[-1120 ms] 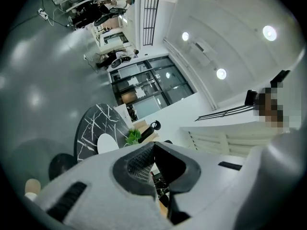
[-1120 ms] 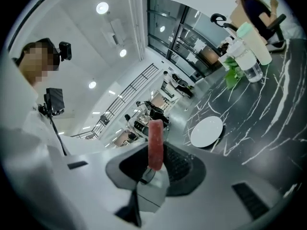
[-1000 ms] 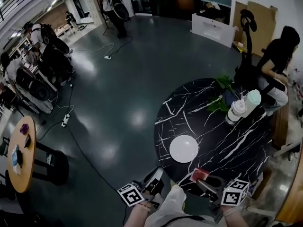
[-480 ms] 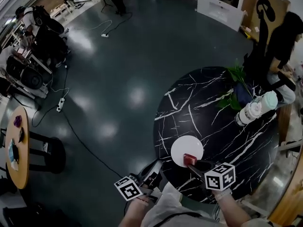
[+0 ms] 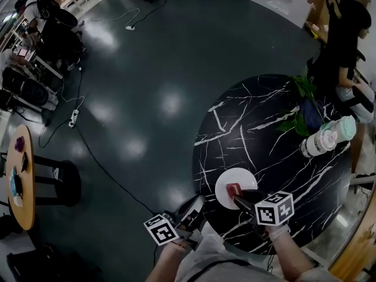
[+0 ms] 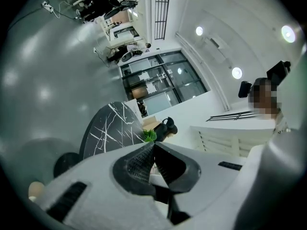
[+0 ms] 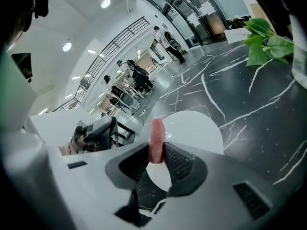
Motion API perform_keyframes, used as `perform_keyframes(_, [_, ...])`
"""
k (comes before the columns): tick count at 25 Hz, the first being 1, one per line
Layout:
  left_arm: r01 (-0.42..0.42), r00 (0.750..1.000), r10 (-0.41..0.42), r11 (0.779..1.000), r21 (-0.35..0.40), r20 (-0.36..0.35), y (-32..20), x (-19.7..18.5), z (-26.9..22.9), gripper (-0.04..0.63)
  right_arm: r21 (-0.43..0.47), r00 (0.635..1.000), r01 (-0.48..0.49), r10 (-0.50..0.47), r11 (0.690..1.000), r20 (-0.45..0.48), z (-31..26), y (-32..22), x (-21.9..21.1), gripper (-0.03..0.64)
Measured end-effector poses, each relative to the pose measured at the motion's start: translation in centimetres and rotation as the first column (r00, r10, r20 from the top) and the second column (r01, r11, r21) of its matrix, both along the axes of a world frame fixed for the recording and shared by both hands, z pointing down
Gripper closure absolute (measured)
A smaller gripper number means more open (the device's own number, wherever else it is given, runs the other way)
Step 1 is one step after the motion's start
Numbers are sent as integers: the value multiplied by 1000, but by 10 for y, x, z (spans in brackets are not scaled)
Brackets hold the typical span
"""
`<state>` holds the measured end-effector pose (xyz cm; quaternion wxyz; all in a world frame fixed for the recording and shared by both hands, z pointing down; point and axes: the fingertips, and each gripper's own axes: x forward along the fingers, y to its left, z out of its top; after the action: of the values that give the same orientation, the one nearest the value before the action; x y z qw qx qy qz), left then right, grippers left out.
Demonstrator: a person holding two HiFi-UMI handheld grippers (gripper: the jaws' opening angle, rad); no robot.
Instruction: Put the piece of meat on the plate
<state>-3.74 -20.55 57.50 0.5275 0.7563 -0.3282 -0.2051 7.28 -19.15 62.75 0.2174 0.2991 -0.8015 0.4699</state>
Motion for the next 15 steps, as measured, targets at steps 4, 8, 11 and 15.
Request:
perform_keyframes(4, [5, 1000, -5, 1000, 2, -10, -3, -1, -3, 586, 28, 999, -28, 29, 999, -42, 0, -11, 8, 526])
perform_keyframes(8, [13, 1000, -13, 1000, 7, -8, -3, -6, -5, 585, 63, 991, -10, 18, 998, -131, 4, -16, 19, 525])
perform_keyframes(11, [21, 1000, -21, 1000, 3, -10, 1, -10, -5, 584, 89, 983, 15, 2, 996, -182, 6, -15, 24, 525])
perform_keyframes(15, [21, 1000, -21, 1000, 9, -12, 7, -10, -7, 584, 182, 971, 26, 19, 983, -239, -1, -19, 29, 523])
